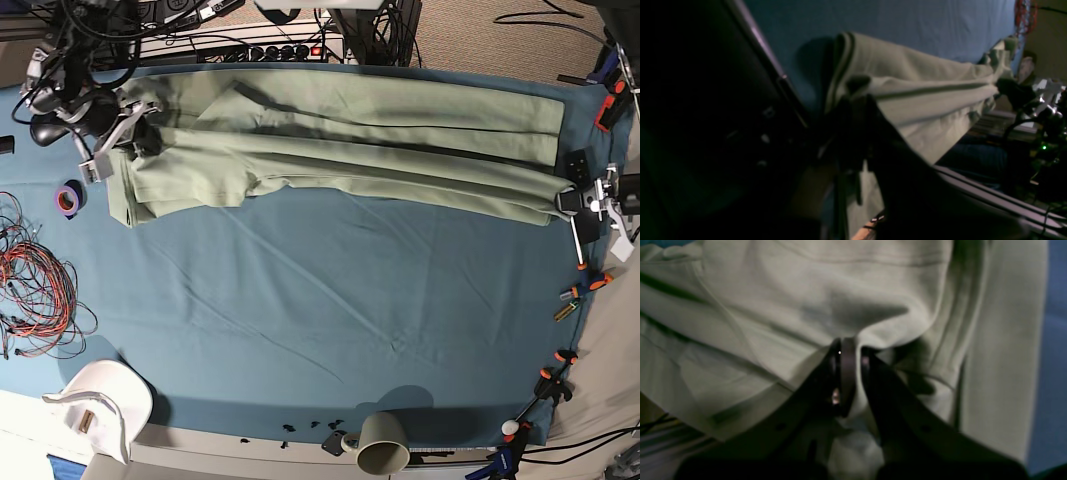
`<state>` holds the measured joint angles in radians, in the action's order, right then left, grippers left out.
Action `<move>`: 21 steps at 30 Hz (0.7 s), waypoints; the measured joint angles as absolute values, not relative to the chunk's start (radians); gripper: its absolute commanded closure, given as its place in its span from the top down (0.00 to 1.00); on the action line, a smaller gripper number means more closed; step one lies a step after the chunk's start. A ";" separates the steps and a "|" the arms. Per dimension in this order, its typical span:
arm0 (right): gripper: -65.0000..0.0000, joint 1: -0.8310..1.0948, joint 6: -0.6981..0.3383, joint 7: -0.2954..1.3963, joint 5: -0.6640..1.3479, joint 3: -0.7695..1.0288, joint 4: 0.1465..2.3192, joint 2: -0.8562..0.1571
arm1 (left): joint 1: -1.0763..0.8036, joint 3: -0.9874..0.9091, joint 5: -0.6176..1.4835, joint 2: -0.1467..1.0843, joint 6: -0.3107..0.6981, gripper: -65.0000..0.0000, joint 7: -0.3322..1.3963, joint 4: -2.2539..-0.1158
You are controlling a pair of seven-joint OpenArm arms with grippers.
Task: Fold the T-shirt properly
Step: 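Lift the hem with both grippers and fold it over toward the collar, then release the hem and reposition the left gripper at the shirt's end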
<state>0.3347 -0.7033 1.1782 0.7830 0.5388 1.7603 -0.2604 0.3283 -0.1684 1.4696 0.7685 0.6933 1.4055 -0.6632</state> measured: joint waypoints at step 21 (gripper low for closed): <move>0.47 0.333 -0.678 1.072 0.670 0.596 1.760 -0.233 | 0.259 -0.171 1.488 0.827 0.694 0.58 1.383 -0.668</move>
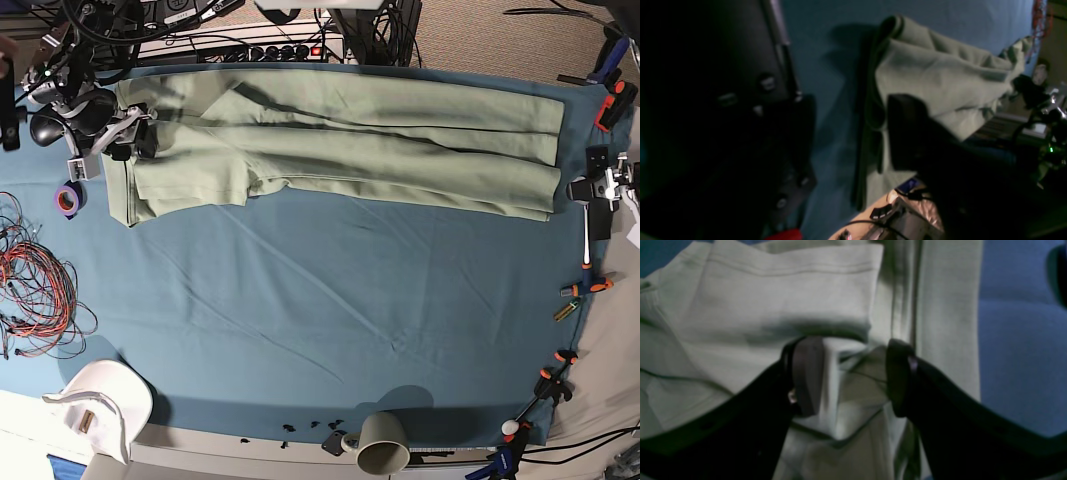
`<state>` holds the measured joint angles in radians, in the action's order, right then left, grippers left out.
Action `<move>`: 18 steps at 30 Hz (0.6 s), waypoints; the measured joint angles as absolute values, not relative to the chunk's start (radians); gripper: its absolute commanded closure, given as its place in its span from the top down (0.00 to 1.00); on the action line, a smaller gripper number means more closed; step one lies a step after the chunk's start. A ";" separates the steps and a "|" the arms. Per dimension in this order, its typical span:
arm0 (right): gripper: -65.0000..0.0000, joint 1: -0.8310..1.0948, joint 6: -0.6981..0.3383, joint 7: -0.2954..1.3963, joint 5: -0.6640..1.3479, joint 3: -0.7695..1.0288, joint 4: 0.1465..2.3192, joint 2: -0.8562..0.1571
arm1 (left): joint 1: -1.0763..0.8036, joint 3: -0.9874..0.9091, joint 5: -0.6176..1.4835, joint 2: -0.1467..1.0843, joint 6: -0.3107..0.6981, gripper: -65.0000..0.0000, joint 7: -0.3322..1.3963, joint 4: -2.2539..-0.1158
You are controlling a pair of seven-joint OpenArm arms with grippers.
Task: Fold the T-shirt properly
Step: 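Release the hem and reposition the left gripper at the shirt's end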
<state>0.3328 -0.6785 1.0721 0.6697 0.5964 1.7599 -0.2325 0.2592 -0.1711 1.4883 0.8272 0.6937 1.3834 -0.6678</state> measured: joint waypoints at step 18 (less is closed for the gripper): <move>0.47 0.333 -0.678 1.065 0.681 0.596 1.760 -0.233 | 0.171 -0.179 1.527 0.823 0.708 0.57 1.346 -0.732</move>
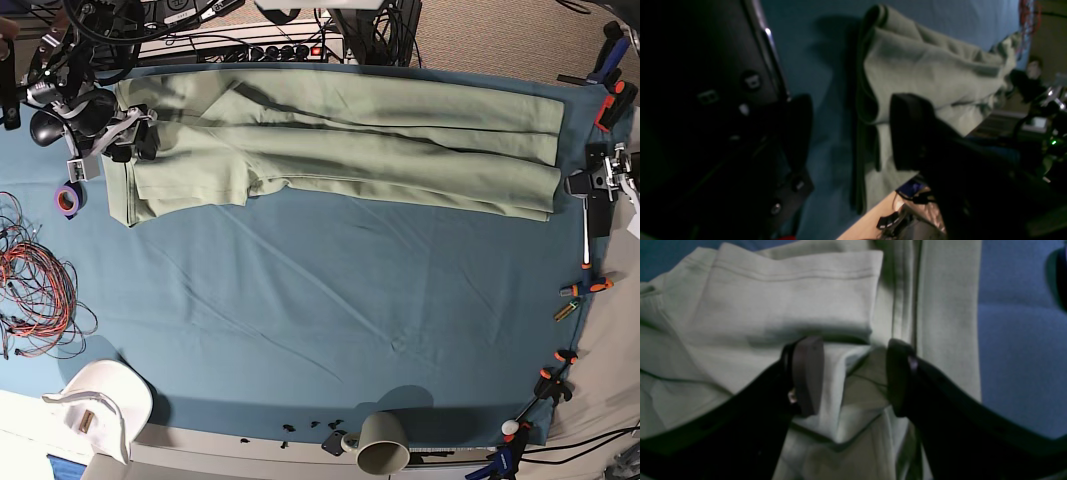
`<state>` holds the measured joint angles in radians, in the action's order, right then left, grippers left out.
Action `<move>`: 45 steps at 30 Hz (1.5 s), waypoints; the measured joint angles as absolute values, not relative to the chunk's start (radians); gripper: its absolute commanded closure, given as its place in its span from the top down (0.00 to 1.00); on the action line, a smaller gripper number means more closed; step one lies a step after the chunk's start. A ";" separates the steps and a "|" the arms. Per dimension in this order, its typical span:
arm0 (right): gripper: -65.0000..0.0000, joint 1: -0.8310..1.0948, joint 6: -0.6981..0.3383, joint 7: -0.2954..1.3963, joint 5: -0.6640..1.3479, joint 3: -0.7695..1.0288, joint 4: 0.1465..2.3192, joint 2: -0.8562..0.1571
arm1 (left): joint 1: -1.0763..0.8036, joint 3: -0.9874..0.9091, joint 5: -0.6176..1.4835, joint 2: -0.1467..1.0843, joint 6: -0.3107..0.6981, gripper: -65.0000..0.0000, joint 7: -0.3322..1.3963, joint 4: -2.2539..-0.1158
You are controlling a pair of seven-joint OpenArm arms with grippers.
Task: Fold the T-shirt properly
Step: 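Release the hem and reposition the left gripper at the shirt's end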
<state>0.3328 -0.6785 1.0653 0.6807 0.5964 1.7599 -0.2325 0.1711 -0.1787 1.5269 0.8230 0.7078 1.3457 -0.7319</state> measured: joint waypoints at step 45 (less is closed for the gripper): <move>0.47 0.333 -0.678 1.050 0.681 0.596 1.760 -0.232 | 0.026 -0.178 1.448 0.710 0.714 0.00 1.291 -1.018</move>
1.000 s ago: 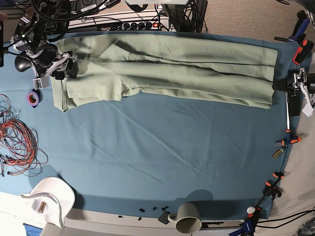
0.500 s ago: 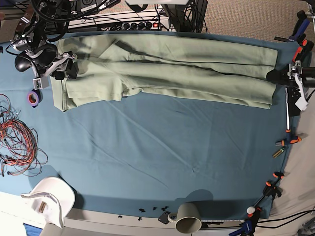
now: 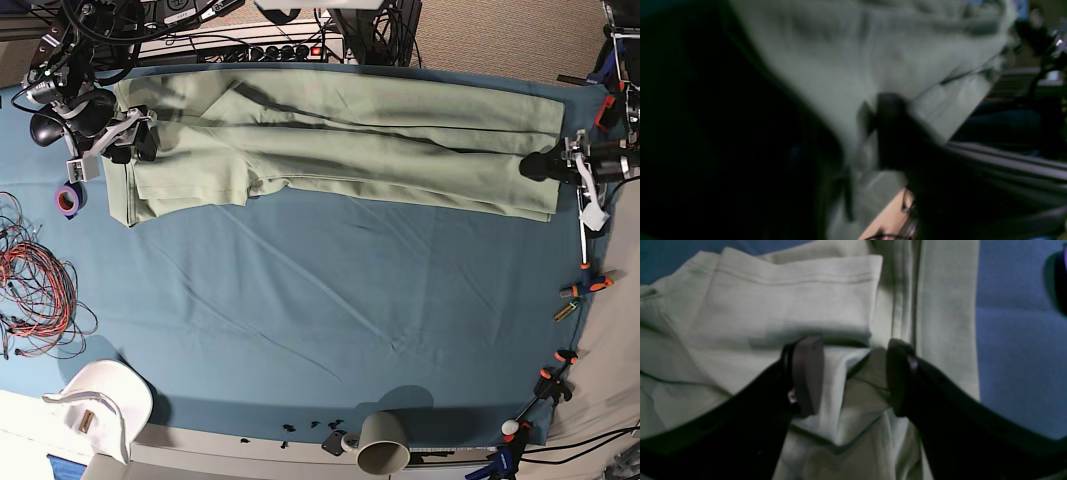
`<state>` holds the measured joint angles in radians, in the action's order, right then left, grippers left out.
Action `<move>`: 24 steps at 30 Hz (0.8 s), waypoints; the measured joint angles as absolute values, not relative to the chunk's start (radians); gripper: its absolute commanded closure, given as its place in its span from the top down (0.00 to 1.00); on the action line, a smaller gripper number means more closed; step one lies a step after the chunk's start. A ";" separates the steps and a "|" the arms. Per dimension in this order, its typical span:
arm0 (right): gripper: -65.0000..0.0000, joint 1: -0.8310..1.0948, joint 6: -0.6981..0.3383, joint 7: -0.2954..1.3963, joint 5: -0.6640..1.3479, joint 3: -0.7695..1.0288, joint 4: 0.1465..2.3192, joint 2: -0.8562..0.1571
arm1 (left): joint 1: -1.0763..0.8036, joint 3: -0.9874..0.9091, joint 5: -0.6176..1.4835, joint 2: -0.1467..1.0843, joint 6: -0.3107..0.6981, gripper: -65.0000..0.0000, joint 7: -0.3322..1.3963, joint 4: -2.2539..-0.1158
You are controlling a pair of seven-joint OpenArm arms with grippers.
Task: Fold the T-shirt properly
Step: 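Release the hem and reposition the left gripper at the shirt's end, then grasp the folded strip's end with the left gripper and drag it toward the right gripper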
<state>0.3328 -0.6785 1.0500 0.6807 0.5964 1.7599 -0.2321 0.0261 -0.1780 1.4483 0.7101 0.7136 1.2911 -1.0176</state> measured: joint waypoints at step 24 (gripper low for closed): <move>0.47 0.332 -0.678 1.039 0.677 0.596 1.760 -0.210 | -0.018 0.039 1.454 0.329 0.697 0.00 1.409 -1.570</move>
